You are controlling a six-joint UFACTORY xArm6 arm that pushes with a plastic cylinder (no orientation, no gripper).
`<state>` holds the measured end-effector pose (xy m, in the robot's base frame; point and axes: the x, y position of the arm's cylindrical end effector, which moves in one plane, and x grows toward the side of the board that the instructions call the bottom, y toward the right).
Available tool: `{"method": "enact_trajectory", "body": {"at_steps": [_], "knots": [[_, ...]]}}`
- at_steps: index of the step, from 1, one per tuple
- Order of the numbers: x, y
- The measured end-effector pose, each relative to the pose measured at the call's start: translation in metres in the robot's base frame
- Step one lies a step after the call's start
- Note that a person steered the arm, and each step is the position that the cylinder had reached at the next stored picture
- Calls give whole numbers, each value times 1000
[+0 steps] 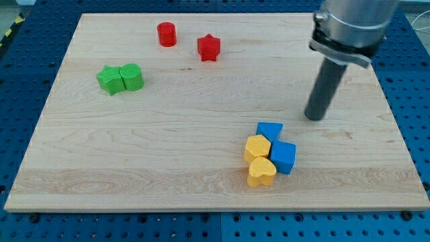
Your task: Push the blue cube closer to the green circle
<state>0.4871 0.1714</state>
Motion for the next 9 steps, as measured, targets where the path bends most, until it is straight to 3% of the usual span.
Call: {"method": "enact_trajectory", "body": {"at_steps": [1,2,3,4,9], "knots": [[43,39],[94,30],[118,-6],[110,-52],[-15,-93]]}}
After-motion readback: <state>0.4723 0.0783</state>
